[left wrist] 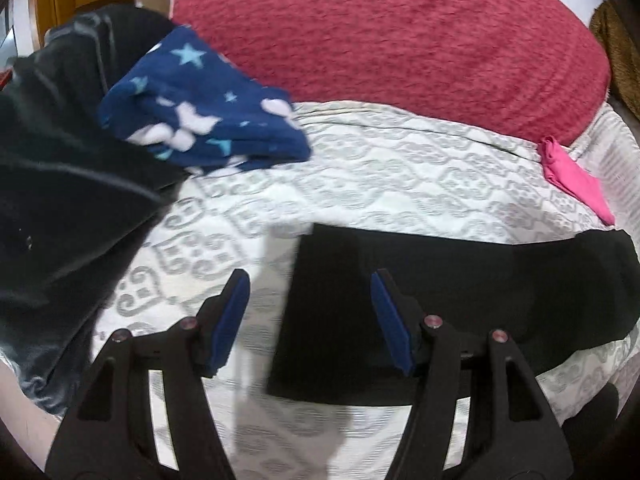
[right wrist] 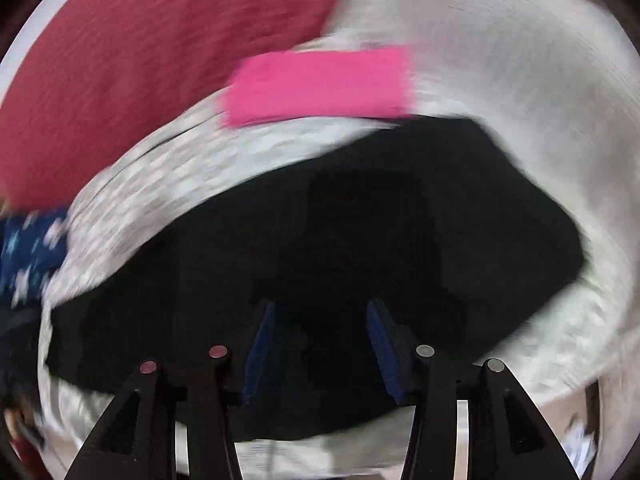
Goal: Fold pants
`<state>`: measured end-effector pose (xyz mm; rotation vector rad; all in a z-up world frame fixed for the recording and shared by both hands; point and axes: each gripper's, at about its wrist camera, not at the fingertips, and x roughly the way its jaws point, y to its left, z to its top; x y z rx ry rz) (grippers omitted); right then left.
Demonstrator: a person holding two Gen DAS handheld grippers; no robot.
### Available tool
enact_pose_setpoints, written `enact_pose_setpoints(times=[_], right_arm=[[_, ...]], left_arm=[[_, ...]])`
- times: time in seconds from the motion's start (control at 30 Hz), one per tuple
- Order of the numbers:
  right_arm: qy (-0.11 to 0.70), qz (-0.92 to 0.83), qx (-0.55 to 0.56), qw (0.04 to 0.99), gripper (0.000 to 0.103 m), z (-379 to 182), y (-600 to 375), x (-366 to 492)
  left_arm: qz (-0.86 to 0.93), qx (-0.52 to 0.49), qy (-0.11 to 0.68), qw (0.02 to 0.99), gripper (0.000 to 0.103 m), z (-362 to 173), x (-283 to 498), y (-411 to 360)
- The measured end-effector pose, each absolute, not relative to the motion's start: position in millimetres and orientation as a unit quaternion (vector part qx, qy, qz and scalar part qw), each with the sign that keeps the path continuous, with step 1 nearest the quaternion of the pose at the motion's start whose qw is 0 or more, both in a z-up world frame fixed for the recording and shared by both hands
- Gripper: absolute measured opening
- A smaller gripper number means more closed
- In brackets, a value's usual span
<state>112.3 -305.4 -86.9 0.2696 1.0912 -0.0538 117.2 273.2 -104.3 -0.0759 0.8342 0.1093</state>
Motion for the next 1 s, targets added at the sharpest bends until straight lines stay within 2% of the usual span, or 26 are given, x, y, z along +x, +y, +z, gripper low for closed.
enact_pose_setpoints(times=[0.2,0.4,0.47,0.53,0.6,0.63,0.8,0.83,0.9,1.0], right_arm=[[0.530,0.055,0.030,0.846,0.052,-83.6,-205.2,154.7],[0.548,0.054,0.042,0.834,0.052,-99.6,-184.2,169.1],[0.554,0.046,0.054,0.830,0.052,-104.1,-185.4,168.2],[0.558,0.043,0.056,0.827,0.053,-104.2,-187.0,162.3],[0.561,0.032,0.052,0.826,0.053,-105.9,-187.3,162.0],[0.562,0.028,0.053,0.825,0.053,-104.0,-189.4,157.5],[0.559,0.013,0.071,0.826,0.053,-100.1,-197.2,153.0],[0.558,0.011,0.072,0.826,0.053,-99.4,-198.7,152.2],[0.557,0.008,0.076,0.827,0.054,-98.5,-201.4,151.4],[0.557,0.010,0.087,0.826,0.055,-101.5,-201.7,153.1]], left_arm=[[0.020,-0.052,0.429,0.901,0.064,-133.4,151.2,291.3],[-0.021,-0.052,0.448,0.892,0.064,-158.7,197.7,283.3],[-0.035,-0.034,0.449,0.892,0.056,-163.2,206.5,275.6],[-0.039,-0.011,0.460,0.887,0.029,-168.9,215.3,269.9],[-0.041,-0.007,0.474,0.880,0.021,-174.6,222.7,269.8],[-0.047,-0.017,0.475,0.879,0.013,-174.5,223.3,271.4],[-0.058,-0.118,0.426,0.895,0.010,-138.3,198.8,297.6],[-0.049,-0.135,0.416,0.898,0.004,-129.6,194.4,304.9],[-0.034,-0.169,0.405,0.898,0.004,-116.8,190.7,324.9],[0.058,-0.150,0.429,0.889,0.002,-128.2,210.3,343.1]])
